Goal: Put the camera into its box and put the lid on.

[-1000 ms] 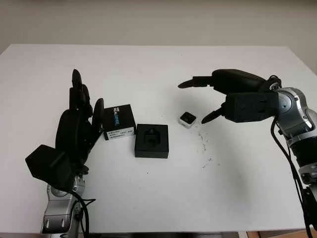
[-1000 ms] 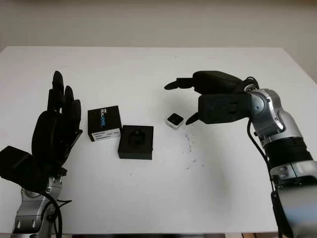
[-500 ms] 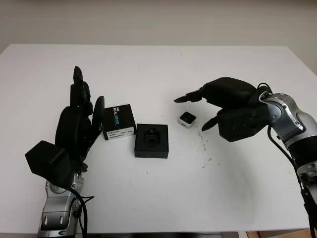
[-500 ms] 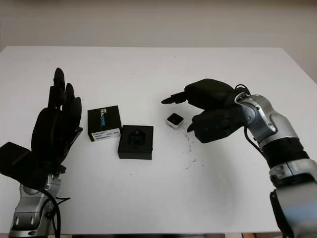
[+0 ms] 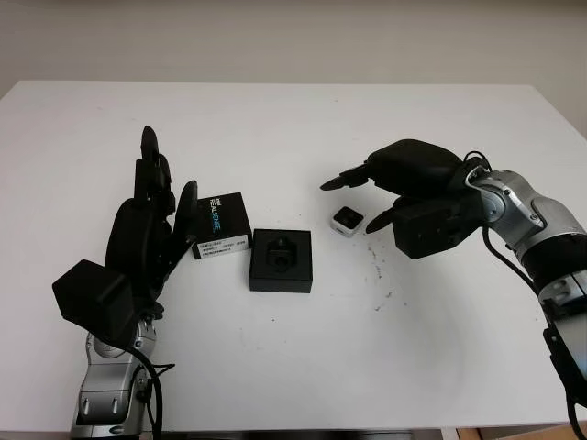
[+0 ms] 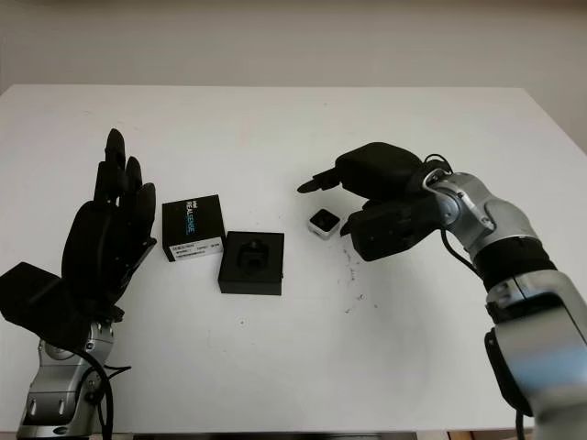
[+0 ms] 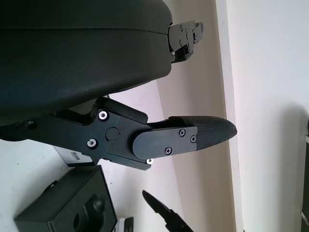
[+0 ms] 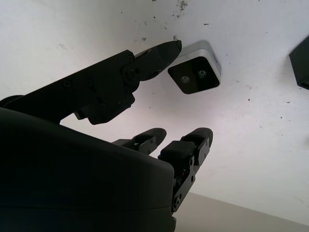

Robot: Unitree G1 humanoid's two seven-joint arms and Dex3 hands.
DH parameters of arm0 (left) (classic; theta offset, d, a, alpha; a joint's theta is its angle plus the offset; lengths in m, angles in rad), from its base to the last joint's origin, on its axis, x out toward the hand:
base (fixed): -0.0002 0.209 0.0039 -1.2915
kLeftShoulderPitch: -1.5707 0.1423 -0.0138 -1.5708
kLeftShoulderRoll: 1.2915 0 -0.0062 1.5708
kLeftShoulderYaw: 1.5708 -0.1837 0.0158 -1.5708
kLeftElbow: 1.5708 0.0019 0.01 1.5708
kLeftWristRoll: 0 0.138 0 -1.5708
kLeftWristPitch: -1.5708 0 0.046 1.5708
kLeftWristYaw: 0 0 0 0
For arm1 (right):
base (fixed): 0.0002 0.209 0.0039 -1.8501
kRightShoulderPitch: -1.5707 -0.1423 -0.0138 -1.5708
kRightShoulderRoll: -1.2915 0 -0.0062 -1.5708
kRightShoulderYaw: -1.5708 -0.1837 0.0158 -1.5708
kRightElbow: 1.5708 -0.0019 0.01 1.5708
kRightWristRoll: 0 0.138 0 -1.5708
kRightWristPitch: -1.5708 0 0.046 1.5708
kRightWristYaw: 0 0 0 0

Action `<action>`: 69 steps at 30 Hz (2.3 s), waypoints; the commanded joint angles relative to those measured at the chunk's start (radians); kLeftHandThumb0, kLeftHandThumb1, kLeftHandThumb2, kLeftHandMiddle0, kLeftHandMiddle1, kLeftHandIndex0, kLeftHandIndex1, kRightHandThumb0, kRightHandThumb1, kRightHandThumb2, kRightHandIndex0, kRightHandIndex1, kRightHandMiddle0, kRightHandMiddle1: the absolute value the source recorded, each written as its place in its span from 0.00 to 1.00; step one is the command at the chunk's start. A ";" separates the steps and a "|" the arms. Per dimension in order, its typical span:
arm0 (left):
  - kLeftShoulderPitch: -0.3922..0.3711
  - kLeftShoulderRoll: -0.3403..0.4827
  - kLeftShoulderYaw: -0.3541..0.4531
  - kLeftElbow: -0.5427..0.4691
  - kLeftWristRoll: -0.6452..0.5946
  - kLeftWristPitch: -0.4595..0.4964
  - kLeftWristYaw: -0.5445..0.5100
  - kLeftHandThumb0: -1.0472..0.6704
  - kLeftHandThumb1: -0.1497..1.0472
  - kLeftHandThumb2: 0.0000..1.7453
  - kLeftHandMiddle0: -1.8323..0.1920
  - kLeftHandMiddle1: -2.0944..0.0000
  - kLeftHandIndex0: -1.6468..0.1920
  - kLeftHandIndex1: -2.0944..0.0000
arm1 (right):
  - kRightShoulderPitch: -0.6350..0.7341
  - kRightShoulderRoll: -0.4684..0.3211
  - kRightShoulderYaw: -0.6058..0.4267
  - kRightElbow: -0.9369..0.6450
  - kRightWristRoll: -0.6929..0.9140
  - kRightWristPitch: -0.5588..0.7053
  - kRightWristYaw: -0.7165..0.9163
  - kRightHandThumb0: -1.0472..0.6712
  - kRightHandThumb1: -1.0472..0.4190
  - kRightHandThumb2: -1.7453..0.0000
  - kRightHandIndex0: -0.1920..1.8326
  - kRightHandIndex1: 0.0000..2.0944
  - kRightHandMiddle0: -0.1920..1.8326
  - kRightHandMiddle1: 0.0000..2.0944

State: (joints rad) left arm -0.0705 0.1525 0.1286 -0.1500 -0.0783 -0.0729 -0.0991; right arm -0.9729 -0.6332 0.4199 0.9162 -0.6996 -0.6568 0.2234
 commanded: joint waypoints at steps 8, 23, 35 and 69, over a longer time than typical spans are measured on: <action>-0.012 -0.002 -0.006 -0.019 0.006 0.005 0.008 0.17 1.00 0.29 1.00 1.00 1.00 1.00 | -0.050 0.015 0.028 0.048 -0.004 0.008 0.029 0.40 0.16 0.97 0.31 0.03 0.33 0.02; -0.011 0.003 -0.004 -0.021 0.006 0.006 0.013 0.17 1.00 0.29 1.00 1.00 1.00 0.99 | -0.031 0.026 0.064 0.071 -0.043 0.017 -0.043 0.38 0.16 0.97 0.30 0.03 0.34 0.03; -0.011 0.004 -0.001 -0.008 0.006 -0.002 0.005 0.17 1.00 0.29 1.00 1.00 1.00 1.00 | -0.022 0.045 0.082 0.117 -0.048 0.006 -0.109 0.37 0.14 0.96 0.31 0.03 0.36 0.04; 0.015 -0.006 -0.011 -0.027 0.008 0.004 0.005 0.17 1.00 0.29 1.00 1.00 1.00 1.00 | -0.032 0.069 0.127 0.222 -0.073 -0.031 -0.221 0.41 0.10 0.97 0.36 0.07 0.31 0.61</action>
State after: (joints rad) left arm -0.0573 0.1464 0.1213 -0.1700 -0.0711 -0.0670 -0.0925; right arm -1.0054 -0.5642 0.5420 1.1288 -0.7757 -0.6855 -0.0040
